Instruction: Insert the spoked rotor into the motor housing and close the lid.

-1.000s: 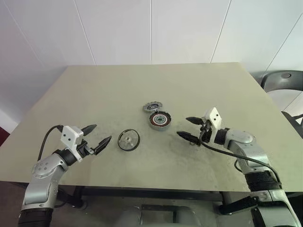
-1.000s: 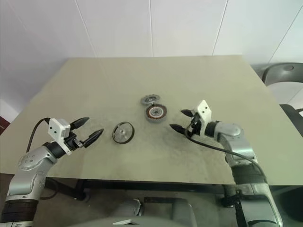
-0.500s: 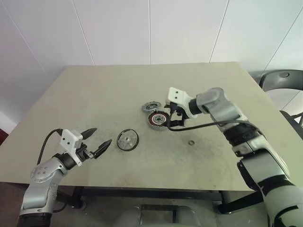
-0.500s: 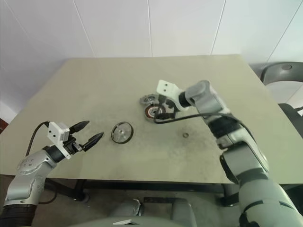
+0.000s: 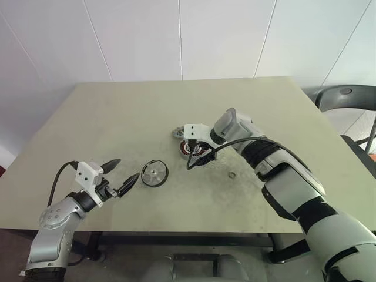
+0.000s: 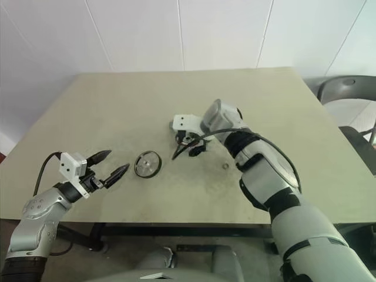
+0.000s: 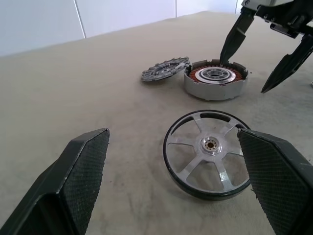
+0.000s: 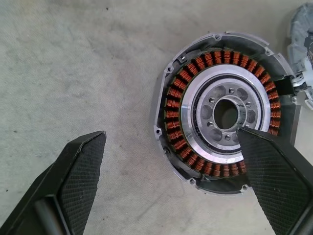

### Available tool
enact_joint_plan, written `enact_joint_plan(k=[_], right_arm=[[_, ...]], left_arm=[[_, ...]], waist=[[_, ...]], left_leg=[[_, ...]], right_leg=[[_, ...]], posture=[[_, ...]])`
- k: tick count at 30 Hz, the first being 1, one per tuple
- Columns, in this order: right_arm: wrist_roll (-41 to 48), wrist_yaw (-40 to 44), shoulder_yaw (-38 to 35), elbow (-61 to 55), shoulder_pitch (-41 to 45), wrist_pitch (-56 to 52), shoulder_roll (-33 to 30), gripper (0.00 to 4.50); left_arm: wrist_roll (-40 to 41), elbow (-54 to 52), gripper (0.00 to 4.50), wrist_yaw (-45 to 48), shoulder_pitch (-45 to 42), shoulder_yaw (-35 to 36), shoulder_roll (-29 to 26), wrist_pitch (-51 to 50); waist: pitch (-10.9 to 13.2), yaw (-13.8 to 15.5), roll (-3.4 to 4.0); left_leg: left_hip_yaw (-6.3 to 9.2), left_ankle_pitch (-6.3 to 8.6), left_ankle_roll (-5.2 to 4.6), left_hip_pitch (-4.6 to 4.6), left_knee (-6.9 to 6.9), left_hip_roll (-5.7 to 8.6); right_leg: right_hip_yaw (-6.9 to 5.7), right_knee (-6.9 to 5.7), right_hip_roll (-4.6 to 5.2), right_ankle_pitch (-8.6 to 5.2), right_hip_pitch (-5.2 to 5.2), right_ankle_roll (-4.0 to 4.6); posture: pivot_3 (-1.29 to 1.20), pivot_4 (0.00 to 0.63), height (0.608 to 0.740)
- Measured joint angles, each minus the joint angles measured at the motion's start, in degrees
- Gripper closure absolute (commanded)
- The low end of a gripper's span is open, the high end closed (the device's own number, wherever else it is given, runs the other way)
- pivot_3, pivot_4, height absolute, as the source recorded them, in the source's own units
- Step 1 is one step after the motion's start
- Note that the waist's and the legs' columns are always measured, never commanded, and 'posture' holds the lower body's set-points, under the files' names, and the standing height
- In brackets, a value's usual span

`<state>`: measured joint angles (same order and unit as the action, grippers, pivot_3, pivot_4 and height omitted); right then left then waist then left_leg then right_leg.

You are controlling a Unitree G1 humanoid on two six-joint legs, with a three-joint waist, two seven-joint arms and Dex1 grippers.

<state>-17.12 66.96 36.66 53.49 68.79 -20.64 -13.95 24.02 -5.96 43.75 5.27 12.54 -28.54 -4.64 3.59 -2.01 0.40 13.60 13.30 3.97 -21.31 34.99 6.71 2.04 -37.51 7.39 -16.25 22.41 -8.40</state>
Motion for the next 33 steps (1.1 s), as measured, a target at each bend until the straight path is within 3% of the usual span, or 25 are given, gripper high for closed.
enact_joint_plan(k=[12,15,23,33], right_arm=[[-2.89,-3.06,-0.87,5.55,0.28,4.75,3.05,0.0],[-3.3,-2.97,-1.04,5.86,0.28,5.07,3.58,0.59],[-4.67,-2.94,-1.52,5.9,1.0,6.74,4.51,3.12],[-5.77,-3.64,-1.59,7.4,1.72,7.36,6.31,3.23]], left_arm=[[-0.01,0.0,0.04,-0.16,-0.48,-0.06,0.0,0.04],[-0.02,0.01,0.0,-0.21,-0.48,-0.07,0.02,0.05],[-0.03,0.02,0.0,-0.41,-0.47,-0.09,0.05,0.11],[-0.12,0.02,0.0,-0.43,-0.8,-0.22,0.21,0.2]], waist=[[0.0,-0.61,0.02],[0.0,-0.62,0.02],[0.0,-0.58,0.02],[0.0,-0.63,0.02]], left_leg=[[-0.08,-0.13,0.23,0.08,-0.03,-0.58],[-0.2,-0.13,0.23,0.12,-0.03,-0.58],[-0.42,-0.13,0.24,0.16,-0.09,-0.58],[-0.51,-0.14,0.24,0.27,-0.09,-0.62]], right_leg=[[0.16,-0.08,-0.61,0.26,0.14,0.41],[0.29,-0.08,-0.62,0.27,0.14,0.42],[0.48,-0.08,-0.62,0.27,0.2,0.41],[0.56,-0.16,-0.65,0.28,0.19,0.43]], posture=[[0.0,0.0,0.74],[0.0,0.0,0.74],[0.0,0.0,0.74],[0.0,0.0,0.74]])
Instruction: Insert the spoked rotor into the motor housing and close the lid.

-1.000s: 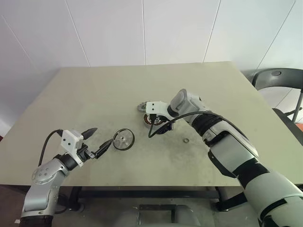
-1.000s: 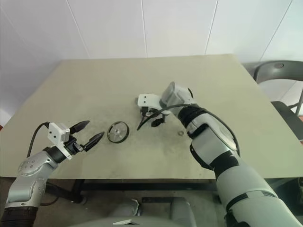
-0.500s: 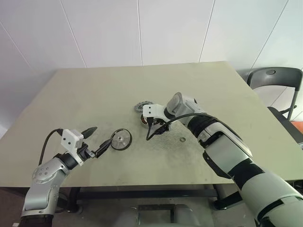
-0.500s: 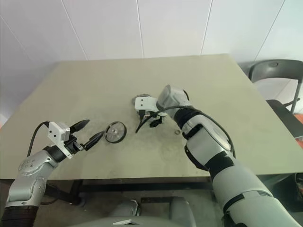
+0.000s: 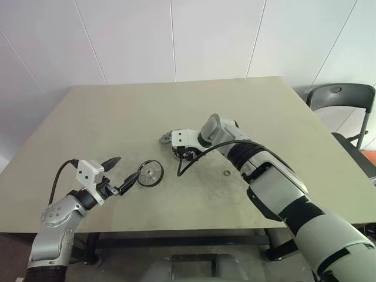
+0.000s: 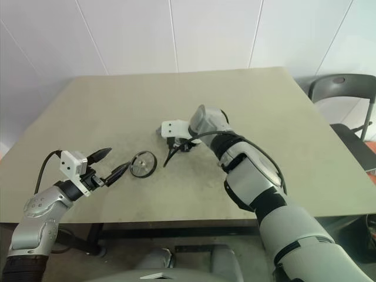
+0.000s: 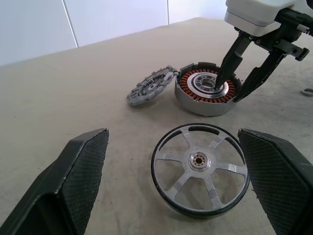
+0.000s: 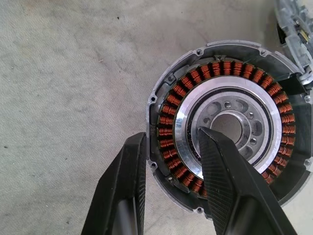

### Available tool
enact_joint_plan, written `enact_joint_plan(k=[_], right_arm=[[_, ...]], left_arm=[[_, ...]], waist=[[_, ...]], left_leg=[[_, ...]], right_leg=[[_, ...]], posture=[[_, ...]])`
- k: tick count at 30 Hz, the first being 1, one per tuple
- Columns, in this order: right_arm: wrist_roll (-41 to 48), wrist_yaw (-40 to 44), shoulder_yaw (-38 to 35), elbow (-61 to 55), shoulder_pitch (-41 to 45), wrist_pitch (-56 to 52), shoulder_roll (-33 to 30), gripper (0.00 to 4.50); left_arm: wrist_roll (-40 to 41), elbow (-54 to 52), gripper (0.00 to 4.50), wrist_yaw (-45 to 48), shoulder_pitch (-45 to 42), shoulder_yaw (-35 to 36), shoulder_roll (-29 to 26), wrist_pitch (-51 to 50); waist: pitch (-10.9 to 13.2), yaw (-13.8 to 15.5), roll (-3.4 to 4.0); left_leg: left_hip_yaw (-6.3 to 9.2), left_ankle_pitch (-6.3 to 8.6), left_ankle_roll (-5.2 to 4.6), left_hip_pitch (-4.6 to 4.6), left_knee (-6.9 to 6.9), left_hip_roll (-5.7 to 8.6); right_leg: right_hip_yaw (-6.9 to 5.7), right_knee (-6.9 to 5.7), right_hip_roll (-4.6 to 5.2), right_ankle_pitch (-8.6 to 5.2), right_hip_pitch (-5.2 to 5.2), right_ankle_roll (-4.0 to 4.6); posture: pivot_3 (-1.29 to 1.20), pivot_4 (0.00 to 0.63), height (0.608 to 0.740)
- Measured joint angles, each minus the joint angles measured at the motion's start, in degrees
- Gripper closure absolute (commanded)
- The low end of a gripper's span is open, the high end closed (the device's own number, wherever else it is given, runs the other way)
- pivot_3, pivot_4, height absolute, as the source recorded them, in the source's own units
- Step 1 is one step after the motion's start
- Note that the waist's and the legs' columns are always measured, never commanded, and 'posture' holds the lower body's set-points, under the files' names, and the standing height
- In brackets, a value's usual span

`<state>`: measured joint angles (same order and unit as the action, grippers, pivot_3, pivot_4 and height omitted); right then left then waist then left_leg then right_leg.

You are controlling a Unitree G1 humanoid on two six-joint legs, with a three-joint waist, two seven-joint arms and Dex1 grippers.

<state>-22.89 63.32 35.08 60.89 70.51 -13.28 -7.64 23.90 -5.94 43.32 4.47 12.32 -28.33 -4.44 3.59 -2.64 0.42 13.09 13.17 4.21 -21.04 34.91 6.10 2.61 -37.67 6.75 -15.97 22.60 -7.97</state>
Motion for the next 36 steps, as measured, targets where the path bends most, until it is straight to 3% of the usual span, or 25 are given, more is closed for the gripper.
enact_joint_plan(k=[4,10,14,15,22,32,36], right_arm=[[0.09,0.91,-0.22,0.03,0.26,-0.56,0.21,3.23],[1.55,9.97,-1.14,-5.07,0.2,-5.68,-0.68,3.23],[2.12,15.84,-1.35,-17.55,-0.71,-10.08,-4.31,4.37],[2.6,17.77,-1.35,-21.99,-1.98,-11.81,-5.73,4.48],[4.51,23.68,-0.01,-36.92,-9.42,-21.08,-11.08,4.48],[6.8,16.96,-0.39,-31.98,-8.02,-18.55,-7.92,4.48],[6.92,15.21,-0.4,-27.74,-6.12,-15.21,-7.39,3.58]], left_arm=[[-0.04,0.0,0.0,0.01,-0.01,0.0,0.0,0.01],[-0.06,0.15,0.0,0.07,-0.09,0.0,0.0,0.14],[-0.11,0.23,0.0,0.12,-0.31,-0.03,0.0,0.26],[-0.11,0.24,0.0,0.13,-0.33,-0.03,0.02,0.31],[-0.13,0.35,0.0,0.31,-0.36,-0.01,0.02,0.35],[-0.16,1.17,0.0,0.46,-1.24,-0.16,0.02,0.34],[-0.16,1.17,0.0,0.38,-1.1,-0.13,0.01,0.34]], waist=[[0.0,-0.01,0.0],[0.0,-0.11,0.0],[-0.01,0.09,-0.02],[-0.05,0.18,-0.07],[-0.06,0.14,-0.09],[-0.06,0.11,-0.09],[-0.06,0.21,-0.09]], left_leg=[[-0.02,0.0,0.0,0.0,-0.05,0.0],[-0.04,-0.01,0.01,-0.19,-0.1,-0.02],[-0.07,-0.01,0.02,-0.27,-0.07,-0.03],[-0.07,-0.01,0.02,-0.28,-0.06,-0.03],[-0.13,-0.01,0.02,-0.28,0.12,-0.03],[-0.15,-0.02,0.02,-0.27,0.09,-0.07],[-0.15,-0.01,0.02,-0.26,0.09,-0.07]], right_leg=[[0.02,0.0,0.0,0.0,0.03,0.0],[0.05,-0.01,0.0,0.0,0.28,-0.01],[0.08,-0.04,0.0,0.01,0.37,-0.02],[0.08,-0.04,0.0,0.0,0.36,-0.02],[0.08,-0.05,0.01,0.03,0.27,-0.06],[0.1,-0.05,-0.03,0.06,0.31,-0.03],[0.1,-0.04,-0.03,0.06,0.28,-0.03]], posture=[[0.0,0.0,0.74],[0.0,0.0,0.74],[0.0,0.0,0.74],[0.0,0.0,0.74],[0.0,0.0,0.74],[0.0,0.0,0.74],[0.0,0.0,0.74]])
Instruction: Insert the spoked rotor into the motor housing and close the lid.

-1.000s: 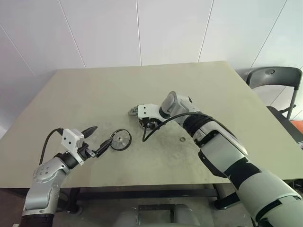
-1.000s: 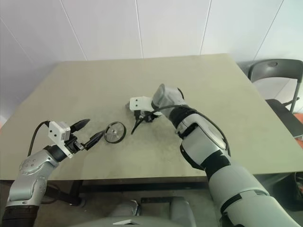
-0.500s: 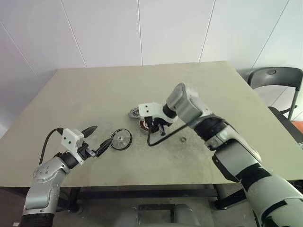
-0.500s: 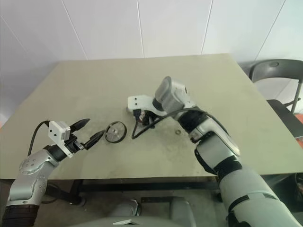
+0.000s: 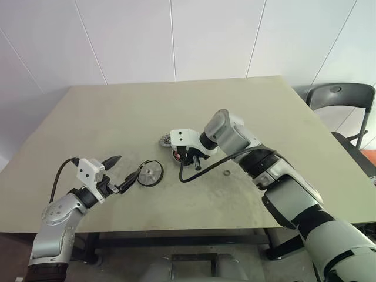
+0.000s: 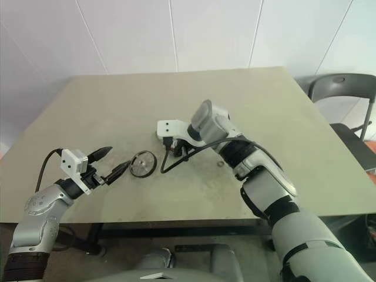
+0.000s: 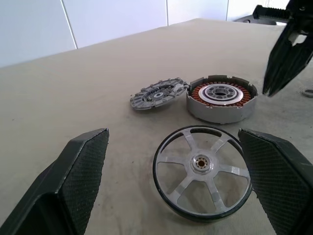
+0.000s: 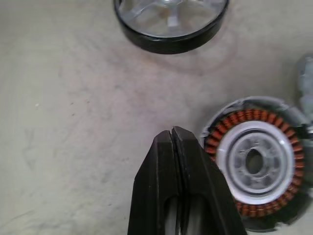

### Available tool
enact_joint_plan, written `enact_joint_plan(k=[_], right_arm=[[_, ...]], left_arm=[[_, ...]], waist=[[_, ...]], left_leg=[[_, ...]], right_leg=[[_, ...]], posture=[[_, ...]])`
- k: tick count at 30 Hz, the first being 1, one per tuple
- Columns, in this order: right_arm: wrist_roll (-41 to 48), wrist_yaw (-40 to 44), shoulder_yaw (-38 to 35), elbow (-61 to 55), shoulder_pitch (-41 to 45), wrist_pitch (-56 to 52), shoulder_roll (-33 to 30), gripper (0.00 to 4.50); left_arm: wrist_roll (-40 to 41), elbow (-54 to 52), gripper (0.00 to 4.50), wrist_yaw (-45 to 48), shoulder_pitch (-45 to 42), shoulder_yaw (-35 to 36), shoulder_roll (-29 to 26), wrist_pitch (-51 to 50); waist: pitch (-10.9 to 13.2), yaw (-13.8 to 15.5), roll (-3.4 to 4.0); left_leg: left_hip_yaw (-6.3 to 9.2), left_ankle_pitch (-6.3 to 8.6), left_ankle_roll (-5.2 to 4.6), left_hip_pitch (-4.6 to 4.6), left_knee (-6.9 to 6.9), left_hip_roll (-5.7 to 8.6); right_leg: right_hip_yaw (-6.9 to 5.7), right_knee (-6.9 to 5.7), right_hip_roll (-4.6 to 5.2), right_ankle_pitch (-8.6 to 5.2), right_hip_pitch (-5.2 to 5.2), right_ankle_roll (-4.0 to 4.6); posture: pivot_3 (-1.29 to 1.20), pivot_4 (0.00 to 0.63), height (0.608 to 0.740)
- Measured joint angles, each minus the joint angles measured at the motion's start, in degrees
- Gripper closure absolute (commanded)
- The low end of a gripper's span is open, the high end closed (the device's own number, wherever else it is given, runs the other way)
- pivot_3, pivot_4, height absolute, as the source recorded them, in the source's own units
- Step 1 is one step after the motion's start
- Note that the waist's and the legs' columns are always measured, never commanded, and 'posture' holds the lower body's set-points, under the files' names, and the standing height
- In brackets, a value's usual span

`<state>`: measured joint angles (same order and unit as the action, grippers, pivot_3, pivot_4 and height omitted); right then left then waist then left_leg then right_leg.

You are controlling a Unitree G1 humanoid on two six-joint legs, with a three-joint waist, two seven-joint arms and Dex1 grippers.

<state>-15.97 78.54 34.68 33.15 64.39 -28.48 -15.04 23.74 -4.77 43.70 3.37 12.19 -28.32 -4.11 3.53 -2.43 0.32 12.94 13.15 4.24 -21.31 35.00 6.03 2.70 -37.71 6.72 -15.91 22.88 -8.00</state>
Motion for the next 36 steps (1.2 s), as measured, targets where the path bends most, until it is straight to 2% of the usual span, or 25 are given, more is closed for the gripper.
enact_joint_plan(k=[10,11,22,36], right_arm=[[-1.25,-2.13,0.65,10.79,4.46,8.02,3.39,0.2],[-1.64,-2.71,0.74,12.44,5.16,8.86,4.04,0.02],[-5.43,-7.01,0.96,24.73,8.12,12.67,7.97,0.02],[-7.61,-7.95,0.87,28.75,8.1,14.11,9.06,0.02]], left_arm=[[0.01,-0.03,0.0,-0.2,0.4,0.01,0.0,-0.01],[0.01,-0.03,0.0,-0.22,0.4,0.01,0.0,-0.01],[-0.01,-0.05,0.0,-0.5,0.41,0.0,0.15,0.01],[-0.02,-0.08,0.0,-0.94,0.41,-0.01,0.19,0.0]], waist=[[0.0,-0.16,0.0],[0.0,-0.15,0.0],[0.0,-0.18,0.01],[0.01,-0.26,0.01]], left_leg=[[0.0,0.0,0.0,0.0,-0.04,-0.01],[0.0,0.0,0.0,0.0,-0.04,-0.01],[0.01,0.0,0.01,0.01,-0.05,0.0],[0.0,-0.03,0.05,0.01,-0.04,0.0]], right_leg=[[0.01,-0.04,-0.03,0.01,0.06,0.01],[0.02,-0.04,-0.03,0.01,0.06,0.01],[0.02,-0.1,-0.04,0.01,0.1,0.02],[0.07,-0.28,-0.06,0.0,0.21,0.02]], posture=[[0.0,0.0,0.74],[0.0,0.0,0.74],[0.0,0.0,0.74],[0.0,0.0,0.74]])
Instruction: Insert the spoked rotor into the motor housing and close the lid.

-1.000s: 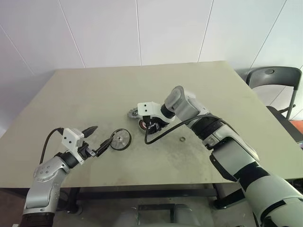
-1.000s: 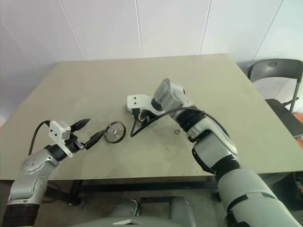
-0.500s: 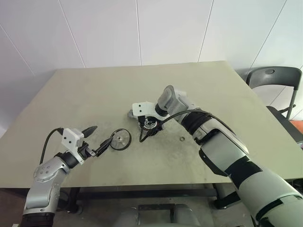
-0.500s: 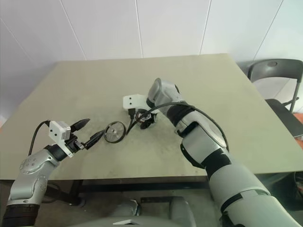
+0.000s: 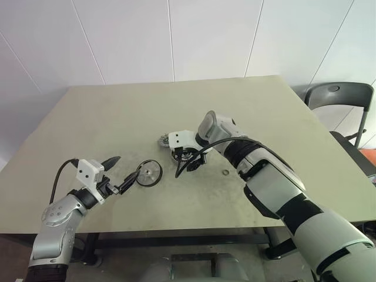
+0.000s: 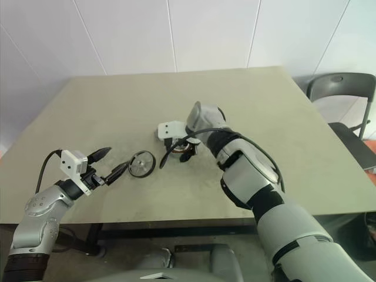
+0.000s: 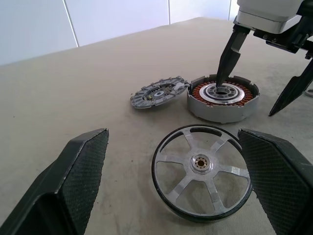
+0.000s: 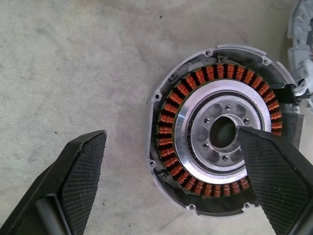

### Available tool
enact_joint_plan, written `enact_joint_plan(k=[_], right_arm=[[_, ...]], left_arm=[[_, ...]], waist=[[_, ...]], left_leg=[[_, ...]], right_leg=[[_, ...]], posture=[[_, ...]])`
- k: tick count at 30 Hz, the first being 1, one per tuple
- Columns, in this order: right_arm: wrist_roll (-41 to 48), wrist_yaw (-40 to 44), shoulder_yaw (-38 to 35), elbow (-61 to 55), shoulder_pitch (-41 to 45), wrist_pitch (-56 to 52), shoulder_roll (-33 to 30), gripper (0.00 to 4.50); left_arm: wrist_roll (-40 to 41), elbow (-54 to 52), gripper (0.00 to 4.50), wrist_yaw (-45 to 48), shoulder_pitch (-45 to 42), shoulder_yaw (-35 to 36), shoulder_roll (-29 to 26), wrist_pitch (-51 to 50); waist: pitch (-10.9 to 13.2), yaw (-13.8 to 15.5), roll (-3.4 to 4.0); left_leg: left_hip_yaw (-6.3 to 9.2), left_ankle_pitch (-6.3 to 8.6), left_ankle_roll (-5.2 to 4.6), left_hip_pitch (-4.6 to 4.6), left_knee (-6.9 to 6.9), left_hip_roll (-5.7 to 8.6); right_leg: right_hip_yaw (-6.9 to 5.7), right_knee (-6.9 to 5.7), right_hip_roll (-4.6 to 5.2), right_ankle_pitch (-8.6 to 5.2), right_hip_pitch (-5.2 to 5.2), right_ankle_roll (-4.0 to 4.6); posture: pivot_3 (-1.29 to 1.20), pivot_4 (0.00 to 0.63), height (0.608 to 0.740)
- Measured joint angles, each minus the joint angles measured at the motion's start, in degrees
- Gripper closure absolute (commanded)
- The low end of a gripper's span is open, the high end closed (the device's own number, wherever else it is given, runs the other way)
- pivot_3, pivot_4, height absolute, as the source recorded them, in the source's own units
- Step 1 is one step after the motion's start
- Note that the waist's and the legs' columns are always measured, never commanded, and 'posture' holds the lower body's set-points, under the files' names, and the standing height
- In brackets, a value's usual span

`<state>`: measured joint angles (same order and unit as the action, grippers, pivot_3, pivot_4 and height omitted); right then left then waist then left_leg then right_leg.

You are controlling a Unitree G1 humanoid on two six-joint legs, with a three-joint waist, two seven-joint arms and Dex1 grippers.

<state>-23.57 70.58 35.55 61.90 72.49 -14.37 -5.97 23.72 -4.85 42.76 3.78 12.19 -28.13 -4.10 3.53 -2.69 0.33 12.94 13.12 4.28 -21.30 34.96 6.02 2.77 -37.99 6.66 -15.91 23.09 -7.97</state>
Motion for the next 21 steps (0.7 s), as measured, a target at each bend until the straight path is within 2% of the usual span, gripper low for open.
enact_joint_plan(k=[10,13,19,21], right_arm=[[-0.98,-0.32,0.04,0.44,-0.49,-0.03,0.4,0.02],[-1.3,-0.44,0.06,0.76,-0.8,-0.02,0.5,0.59],[-2.04,-1.36,-0.35,0.72,-0.79,-0.02,0.65,2.55],[-2.05,-1.18,-0.4,0.72,-0.61,-0.35,0.93,2.64]], left_arm=[[0.0,0.0,0.0,-0.02,0.0,0.0,0.0,0.0],[0.0,-0.01,0.0,-0.02,0.0,0.0,0.0,0.0],[-0.02,-0.03,0.0,-0.09,0.01,0.02,-0.01,0.0],[-0.02,-0.03,0.0,-0.12,-0.01,0.01,-0.01,0.01]], waist=[[0.0,0.02,0.0],[0.0,0.03,0.0],[-0.01,0.12,-0.01],[-0.09,-0.02,-0.1]], left_leg=[[0.0,0.0,0.01,0.0,0.0,0.0],[0.0,0.0,0.01,0.0,0.0,0.0],[0.0,0.0,0.01,0.01,-0.01,0.0],[0.0,0.0,0.01,0.09,0.0,0.0]], right_leg=[[0.01,-0.01,0.0,0.0,0.0,0.0],[0.01,-0.01,0.0,0.0,0.0,0.0],[0.01,0.0,0.0,0.0,-0.01,0.0],[0.02,-0.02,-0.01,0.0,-0.06,0.0]], posture=[[0.0,0.0,0.74],[0.0,0.0,0.74],[0.0,0.0,0.74],[0.0,0.0,0.74]])
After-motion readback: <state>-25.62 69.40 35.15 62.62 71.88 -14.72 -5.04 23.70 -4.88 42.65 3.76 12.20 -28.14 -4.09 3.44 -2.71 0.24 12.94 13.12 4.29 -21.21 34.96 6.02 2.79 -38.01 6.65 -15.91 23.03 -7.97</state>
